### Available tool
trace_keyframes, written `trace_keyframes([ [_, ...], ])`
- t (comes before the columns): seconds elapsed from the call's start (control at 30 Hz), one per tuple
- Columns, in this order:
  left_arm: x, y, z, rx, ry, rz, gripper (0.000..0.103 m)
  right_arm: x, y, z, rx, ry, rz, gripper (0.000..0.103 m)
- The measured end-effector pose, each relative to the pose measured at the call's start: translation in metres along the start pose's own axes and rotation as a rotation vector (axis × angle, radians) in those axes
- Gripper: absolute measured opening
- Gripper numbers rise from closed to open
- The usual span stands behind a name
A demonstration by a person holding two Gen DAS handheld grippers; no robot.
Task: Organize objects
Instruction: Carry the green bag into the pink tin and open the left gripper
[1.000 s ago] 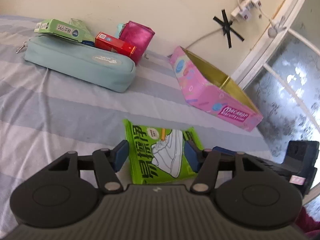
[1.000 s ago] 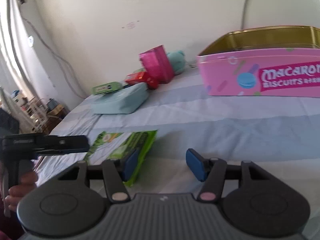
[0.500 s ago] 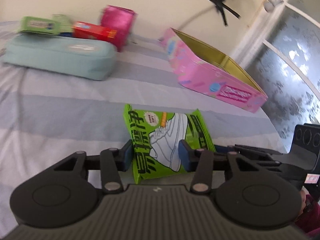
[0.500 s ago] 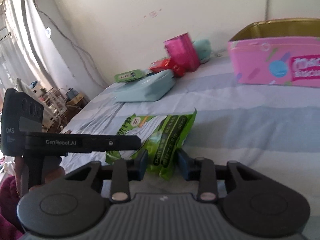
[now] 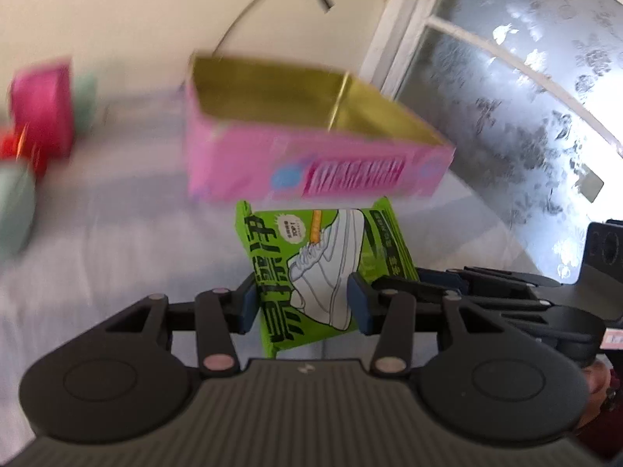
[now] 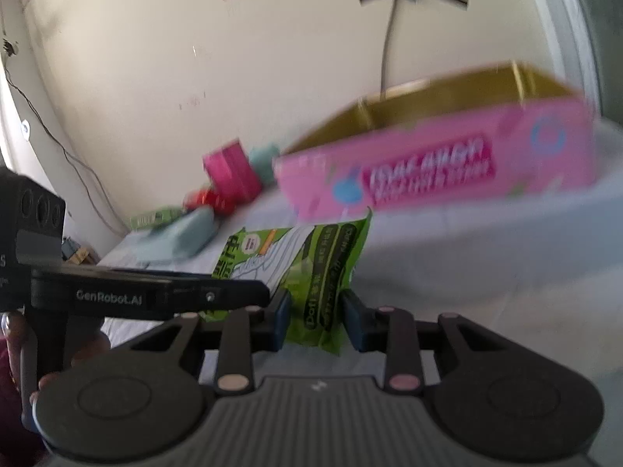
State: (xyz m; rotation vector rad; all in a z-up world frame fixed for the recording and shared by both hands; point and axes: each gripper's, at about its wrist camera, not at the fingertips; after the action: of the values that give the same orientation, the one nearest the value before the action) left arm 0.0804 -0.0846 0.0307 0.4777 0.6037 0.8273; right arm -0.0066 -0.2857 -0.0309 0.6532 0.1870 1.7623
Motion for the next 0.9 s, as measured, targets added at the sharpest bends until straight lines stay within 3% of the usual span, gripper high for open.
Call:
trace_keyframes([
  [0.13,-0.02,0.005,0.047,-0.117,-0.087,0.029,0.05,-0.006,0.002,0.044,-0.147,0.062,-0.031,0.029],
  [0.23,-0.028,-0.011,0.079,-0.171,-0.147,0.056,0.05,-0.016,-0.014,0.074,-0.208,0.091,-0.072,0.029],
  [0.43,-0.015,-0.08,0.125,-0.157,-0.141,0.148,0.048,-0.056,-0.073,0.126,-0.12,0.07,-0.149,0.028],
  [0.63,0.007,-0.13,0.138,-0.082,-0.083,0.228,0.048,-0.072,-0.118,0.138,-0.027,0.105,-0.245,0.031],
  [0.73,0.011,-0.135,0.136,-0.073,-0.065,0.271,0.05,-0.071,-0.115,0.132,-0.055,0.115,-0.281,0.039],
  [0.9,-0.005,-0.121,0.128,-0.089,-0.125,0.353,0.05,-0.062,-0.09,0.123,-0.103,0.098,-0.287,0.039],
])
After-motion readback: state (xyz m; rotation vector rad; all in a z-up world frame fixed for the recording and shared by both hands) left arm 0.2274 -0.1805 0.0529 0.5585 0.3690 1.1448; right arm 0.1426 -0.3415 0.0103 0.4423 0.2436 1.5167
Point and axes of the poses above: each gripper's, at about its wrist camera, not at the fingertips, and y roughly against the way its jaws point, x to its left, z to its top, and after that the axes turned 4 degrees about y, right-handed
